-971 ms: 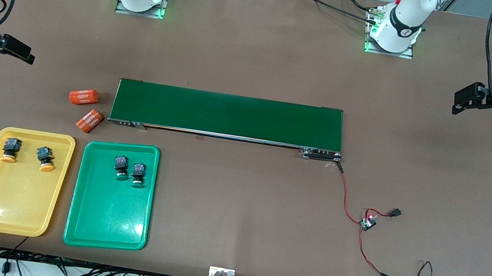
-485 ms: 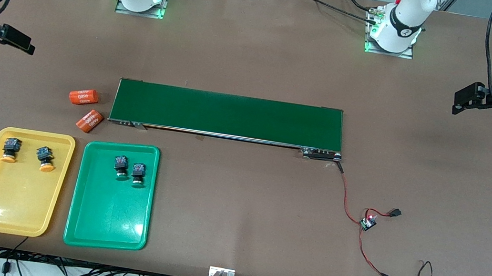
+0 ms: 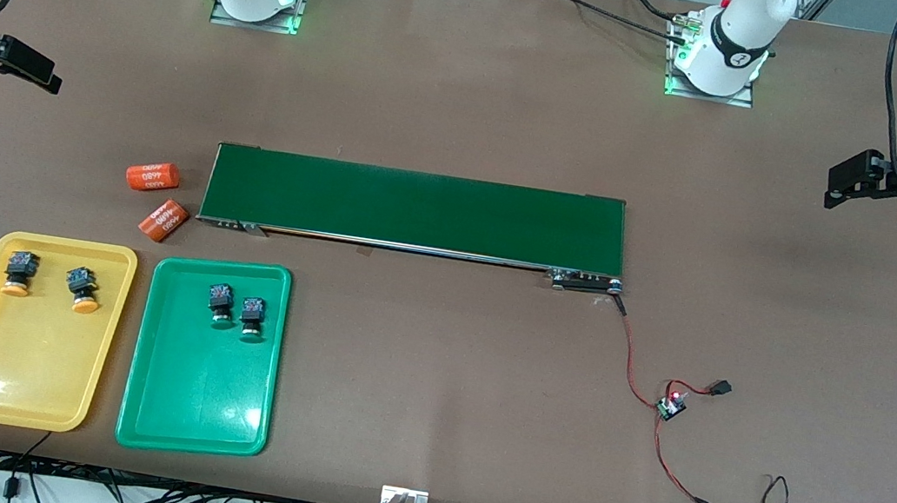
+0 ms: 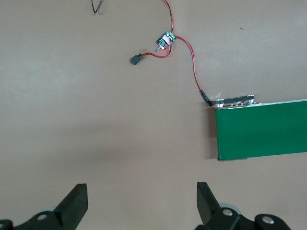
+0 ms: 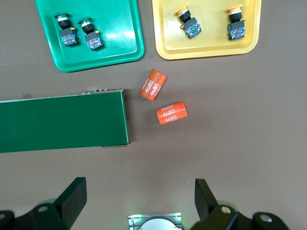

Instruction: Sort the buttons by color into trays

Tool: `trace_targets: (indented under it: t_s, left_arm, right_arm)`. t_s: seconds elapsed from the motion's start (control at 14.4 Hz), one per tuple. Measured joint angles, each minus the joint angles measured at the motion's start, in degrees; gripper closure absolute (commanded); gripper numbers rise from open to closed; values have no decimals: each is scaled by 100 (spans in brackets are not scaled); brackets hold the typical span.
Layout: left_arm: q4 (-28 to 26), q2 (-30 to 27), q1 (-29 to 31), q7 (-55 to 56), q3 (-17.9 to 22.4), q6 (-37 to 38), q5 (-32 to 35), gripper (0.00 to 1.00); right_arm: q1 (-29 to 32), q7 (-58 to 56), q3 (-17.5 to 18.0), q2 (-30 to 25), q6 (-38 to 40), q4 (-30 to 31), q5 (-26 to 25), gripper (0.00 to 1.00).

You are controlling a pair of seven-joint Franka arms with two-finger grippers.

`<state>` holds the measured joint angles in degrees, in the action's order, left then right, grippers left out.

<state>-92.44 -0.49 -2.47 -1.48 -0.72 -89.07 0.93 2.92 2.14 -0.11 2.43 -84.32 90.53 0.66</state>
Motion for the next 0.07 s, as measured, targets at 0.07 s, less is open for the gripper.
trace_targets:
  t_s: [0.07]
  left_arm:
    - [0,0,0,0,0,1,0,0]
  right_arm:
    - [0,0,0,0,0,0,0,0]
